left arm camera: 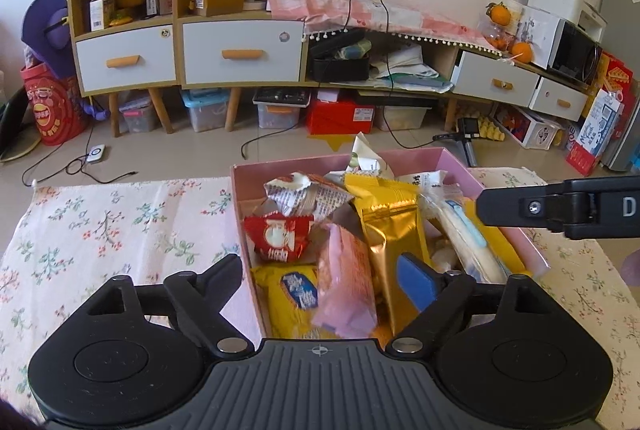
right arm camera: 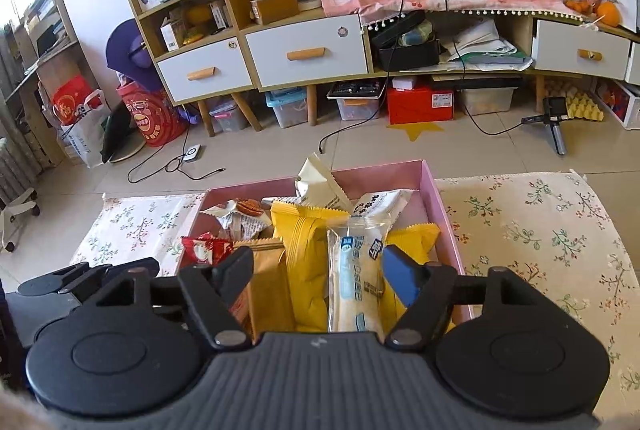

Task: Organize snacks
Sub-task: 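Open both tools to drop the candy and bar into the tray, then move both open tools back toward the last red candy and wafer block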

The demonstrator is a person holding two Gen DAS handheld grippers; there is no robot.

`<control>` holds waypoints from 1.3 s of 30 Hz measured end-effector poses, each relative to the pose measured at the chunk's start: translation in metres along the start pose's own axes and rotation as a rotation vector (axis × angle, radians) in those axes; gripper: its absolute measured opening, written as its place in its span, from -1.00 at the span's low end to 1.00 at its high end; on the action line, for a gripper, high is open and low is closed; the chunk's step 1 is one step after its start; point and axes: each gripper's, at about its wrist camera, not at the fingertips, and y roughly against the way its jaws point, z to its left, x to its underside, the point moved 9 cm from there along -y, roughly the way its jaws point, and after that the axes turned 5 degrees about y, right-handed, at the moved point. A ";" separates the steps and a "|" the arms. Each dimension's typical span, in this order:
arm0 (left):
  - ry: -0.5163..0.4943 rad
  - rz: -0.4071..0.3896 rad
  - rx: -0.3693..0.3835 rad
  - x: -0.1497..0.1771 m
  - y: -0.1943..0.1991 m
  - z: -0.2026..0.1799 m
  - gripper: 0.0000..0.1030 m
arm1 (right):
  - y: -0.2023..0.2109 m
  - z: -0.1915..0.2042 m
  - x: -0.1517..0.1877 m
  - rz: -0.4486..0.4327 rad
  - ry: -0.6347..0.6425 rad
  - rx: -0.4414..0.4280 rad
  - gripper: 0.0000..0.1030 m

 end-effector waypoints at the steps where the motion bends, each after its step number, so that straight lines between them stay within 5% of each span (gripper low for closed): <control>1: 0.001 0.000 -0.004 0.002 0.003 0.000 0.71 | 0.004 0.000 0.002 -0.002 0.000 0.000 0.43; 14: -0.022 0.039 -0.051 0.037 0.044 0.005 0.86 | 0.034 -0.004 0.042 0.038 0.035 0.020 0.79; 30: 0.027 0.062 0.014 0.084 0.074 -0.004 0.96 | 0.050 0.001 0.093 0.058 0.079 0.012 0.98; 39: -0.049 0.025 0.057 0.102 0.066 -0.011 0.97 | 0.048 -0.001 0.112 0.029 0.117 -0.015 0.99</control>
